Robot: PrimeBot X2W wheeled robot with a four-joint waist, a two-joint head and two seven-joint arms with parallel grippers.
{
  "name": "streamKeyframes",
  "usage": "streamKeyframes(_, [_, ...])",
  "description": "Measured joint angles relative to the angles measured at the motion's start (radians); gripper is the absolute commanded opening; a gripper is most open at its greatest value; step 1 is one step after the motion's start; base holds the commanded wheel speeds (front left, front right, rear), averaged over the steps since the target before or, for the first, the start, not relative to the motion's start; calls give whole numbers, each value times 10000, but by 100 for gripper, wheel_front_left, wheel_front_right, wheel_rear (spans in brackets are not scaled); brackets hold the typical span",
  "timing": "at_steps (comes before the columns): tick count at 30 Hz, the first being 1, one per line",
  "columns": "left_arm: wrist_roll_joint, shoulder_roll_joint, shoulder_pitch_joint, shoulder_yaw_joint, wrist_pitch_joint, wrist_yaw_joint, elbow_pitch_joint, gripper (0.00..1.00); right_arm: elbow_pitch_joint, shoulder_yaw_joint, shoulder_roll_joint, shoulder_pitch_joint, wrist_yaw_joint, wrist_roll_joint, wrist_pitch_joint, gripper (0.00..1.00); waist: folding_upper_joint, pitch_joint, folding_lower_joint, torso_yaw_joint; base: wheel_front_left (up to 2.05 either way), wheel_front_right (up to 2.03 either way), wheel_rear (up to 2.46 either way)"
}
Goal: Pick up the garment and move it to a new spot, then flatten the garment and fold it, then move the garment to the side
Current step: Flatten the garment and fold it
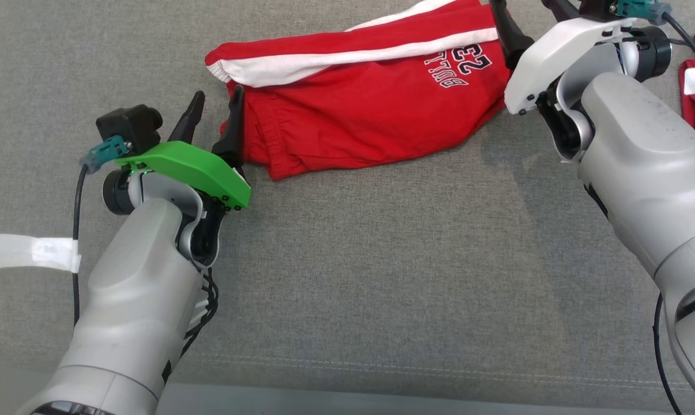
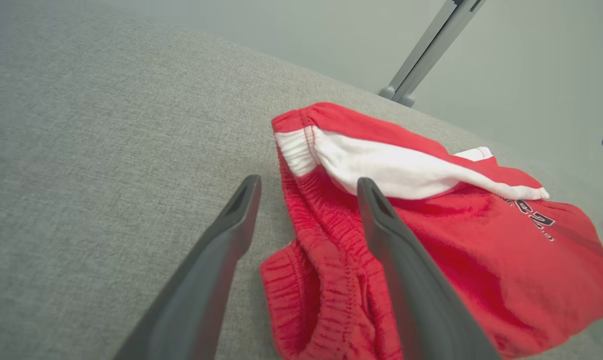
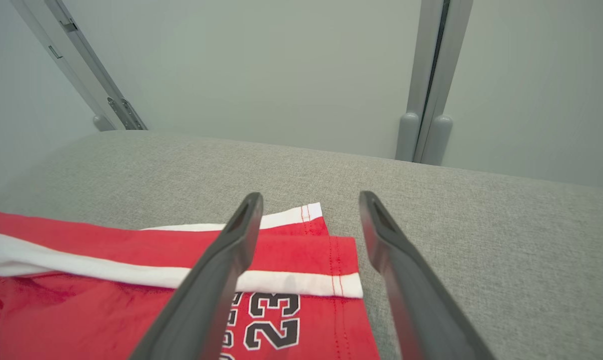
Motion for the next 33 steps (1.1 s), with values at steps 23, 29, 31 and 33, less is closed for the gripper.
streamKeyframes(23, [4957,-341,4038,4092,-2,263,-5200,100,-543,-558,-382,1916,0,-215,0,100,0,-1161,-1,-329,0,0,0])
streamKeyframes(29, [5916,-533,5147,4671,-4,326,-6443,100,-75,-520,-360,2242,0,-84,-2,100,0,-1438,-1,-240,0,0,0])
streamKeyframes(31, [6138,-562,5419,4665,-4,328,-6681,100,130,-449,-341,2324,0,-27,0,100,0,-1486,-1,-183,0,0,0])
streamKeyframes(33, [6207,-570,5527,4658,-4,332,-6771,100,213,-416,-320,2338,0,35,0,100,0,-1501,-1,-148,0,0,0])
